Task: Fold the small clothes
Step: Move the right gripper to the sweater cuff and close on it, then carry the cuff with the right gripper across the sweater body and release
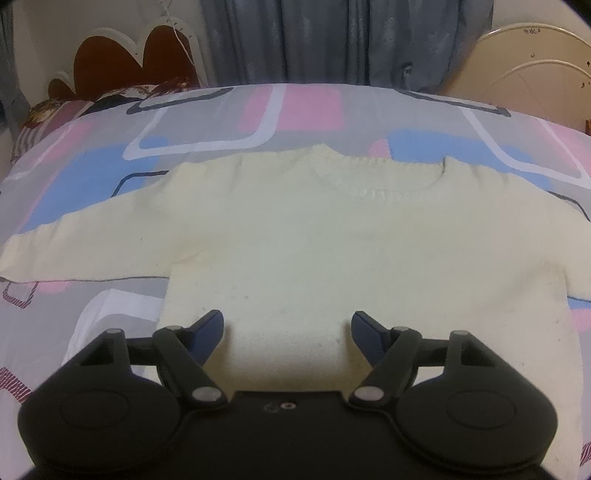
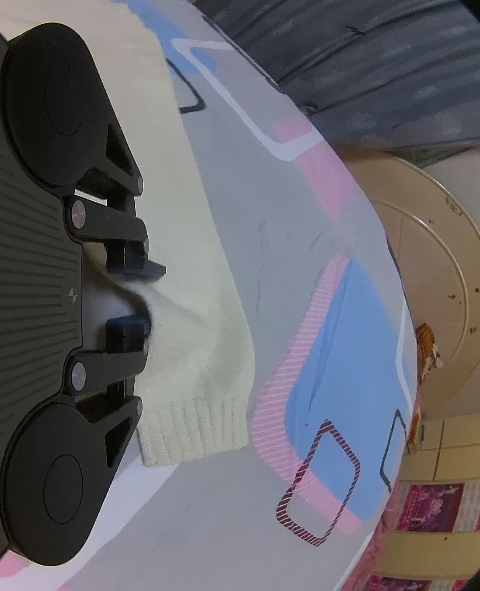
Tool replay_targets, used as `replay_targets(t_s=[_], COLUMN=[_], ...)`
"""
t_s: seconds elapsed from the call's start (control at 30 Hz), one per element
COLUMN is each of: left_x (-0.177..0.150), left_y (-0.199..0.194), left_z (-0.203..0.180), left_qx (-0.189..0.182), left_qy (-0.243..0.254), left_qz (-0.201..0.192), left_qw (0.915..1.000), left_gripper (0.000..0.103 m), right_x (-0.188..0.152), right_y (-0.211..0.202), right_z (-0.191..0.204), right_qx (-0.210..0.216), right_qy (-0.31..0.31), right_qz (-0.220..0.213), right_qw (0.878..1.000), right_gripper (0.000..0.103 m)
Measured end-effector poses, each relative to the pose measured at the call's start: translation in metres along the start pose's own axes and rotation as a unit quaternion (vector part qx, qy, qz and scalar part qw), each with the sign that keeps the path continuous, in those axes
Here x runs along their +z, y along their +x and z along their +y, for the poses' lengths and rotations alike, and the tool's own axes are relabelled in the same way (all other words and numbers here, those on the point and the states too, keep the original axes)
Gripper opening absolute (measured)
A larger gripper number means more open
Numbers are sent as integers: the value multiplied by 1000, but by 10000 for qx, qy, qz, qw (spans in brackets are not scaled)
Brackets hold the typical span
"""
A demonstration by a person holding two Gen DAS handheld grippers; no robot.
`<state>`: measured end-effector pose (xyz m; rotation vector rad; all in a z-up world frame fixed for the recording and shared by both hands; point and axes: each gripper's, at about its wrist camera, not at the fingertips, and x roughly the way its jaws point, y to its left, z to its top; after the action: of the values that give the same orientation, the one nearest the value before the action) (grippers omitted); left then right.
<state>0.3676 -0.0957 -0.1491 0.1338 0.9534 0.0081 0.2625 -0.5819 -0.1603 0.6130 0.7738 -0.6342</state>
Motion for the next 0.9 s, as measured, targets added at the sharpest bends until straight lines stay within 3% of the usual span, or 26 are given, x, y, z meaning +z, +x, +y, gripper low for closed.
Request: replay_targets(t_s=[0.07, 0.17, 0.23, 0.37, 0.5, 0.63, 0.77, 0.9], left_x=[0, 0, 0, 5, 6, 5, 4, 6], left_y=[0, -1, -2, -3, -6, -11, -15, -9], left_z=[2, 13, 19, 23, 27, 34, 47, 65], left_qx=[-187, -756, -942, -841, -793, -722, -636, -569], left_qy=[-15, -244, -484, -477, -430, -404, -401, -455], left_qz=[-47, -118, -152, -263, -277, -338, -404, -406], left_qw=[9998, 9968, 9943, 9950, 9955, 9960, 9963, 9965], left_gripper=[71, 71, 71, 71, 71, 72, 74, 76], right_x=[0, 1, 1, 2, -9, -34, -78, -130], right_y=[-1, -4, -11, -20, -33, -43, -47, -48], right_z=[-2, 1, 7, 38, 83, 143, 214, 272], right_qx=[39, 104, 262, 432, 888, 1630, 2338, 2745], right_qy=[12, -36, -119, -709, -1306, -1775, -2363, -2937], right_qz=[-64, -223, -364, -619, -737, -609, -348, 7], right_qw=[10000, 9997, 9989, 9946, 9847, 9686, 9425, 9156], right_gripper=[3, 3, 2, 3, 2, 2, 2, 2])
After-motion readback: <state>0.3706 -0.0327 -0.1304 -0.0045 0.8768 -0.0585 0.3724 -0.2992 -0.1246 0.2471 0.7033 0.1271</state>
